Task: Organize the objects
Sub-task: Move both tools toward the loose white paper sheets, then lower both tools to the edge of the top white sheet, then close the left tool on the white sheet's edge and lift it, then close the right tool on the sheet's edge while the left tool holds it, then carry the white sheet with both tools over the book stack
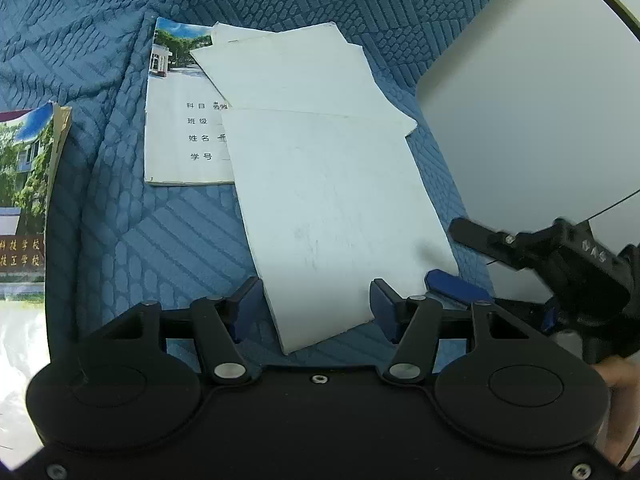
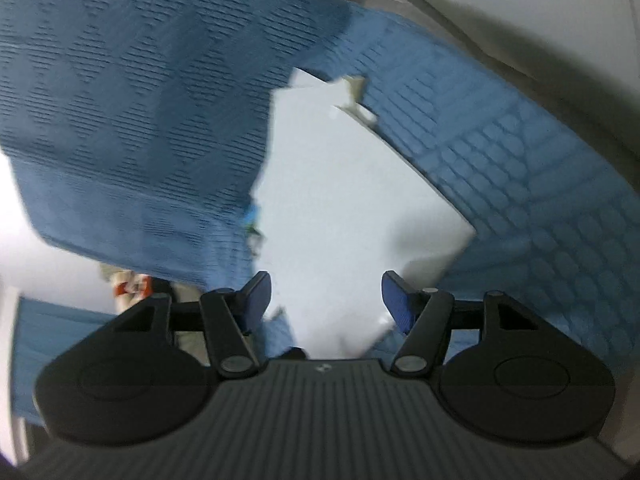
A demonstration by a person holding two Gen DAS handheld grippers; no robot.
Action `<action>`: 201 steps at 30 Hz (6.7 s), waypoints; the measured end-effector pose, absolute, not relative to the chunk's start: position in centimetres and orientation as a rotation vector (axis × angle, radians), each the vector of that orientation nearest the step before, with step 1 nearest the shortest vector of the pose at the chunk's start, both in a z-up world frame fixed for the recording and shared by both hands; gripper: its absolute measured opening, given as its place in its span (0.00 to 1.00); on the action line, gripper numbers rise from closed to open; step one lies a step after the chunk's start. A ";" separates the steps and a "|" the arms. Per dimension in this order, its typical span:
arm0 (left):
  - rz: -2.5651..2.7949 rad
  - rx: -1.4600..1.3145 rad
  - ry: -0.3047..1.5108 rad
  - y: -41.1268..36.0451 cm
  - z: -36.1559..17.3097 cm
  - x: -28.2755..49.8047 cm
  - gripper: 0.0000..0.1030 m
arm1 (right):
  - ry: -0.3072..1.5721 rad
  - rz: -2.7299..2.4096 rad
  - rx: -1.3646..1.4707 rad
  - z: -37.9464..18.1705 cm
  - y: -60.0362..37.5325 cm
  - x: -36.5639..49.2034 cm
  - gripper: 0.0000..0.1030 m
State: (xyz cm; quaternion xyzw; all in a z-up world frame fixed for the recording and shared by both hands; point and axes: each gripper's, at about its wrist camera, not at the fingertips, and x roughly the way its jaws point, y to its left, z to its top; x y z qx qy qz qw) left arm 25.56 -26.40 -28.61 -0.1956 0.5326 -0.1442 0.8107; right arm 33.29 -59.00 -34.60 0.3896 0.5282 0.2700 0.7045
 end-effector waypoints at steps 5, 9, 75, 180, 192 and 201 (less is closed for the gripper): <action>-0.310 -0.421 1.129 -26.4 -28.7 25.4 0.54 | 1.075 0.479 0.658 -32.4 -58.8 32.6 0.63; -0.309 -0.422 1.124 -26.4 -28.7 25.2 0.54 | 1.005 0.370 0.408 -31.2 -58.4 33.4 0.63; -0.575 -0.191 1.329 -25.4 -29.4 36.4 0.41 | 1.124 0.257 0.605 -29.5 -52.8 25.2 0.61; -0.499 -1.142 1.042 -8.8 -16.9 17.3 0.07 | 0.863 0.415 0.976 -14.5 -53.2 15.9 0.06; -0.412 -1.079 0.984 -1.2 -13.9 16.7 0.09 | 0.932 0.542 0.932 -13.3 -45.7 16.1 0.06; -0.368 -0.941 0.958 2.6 -15.2 15.7 0.11 | 0.977 0.578 0.858 -15.3 -40.6 14.9 0.07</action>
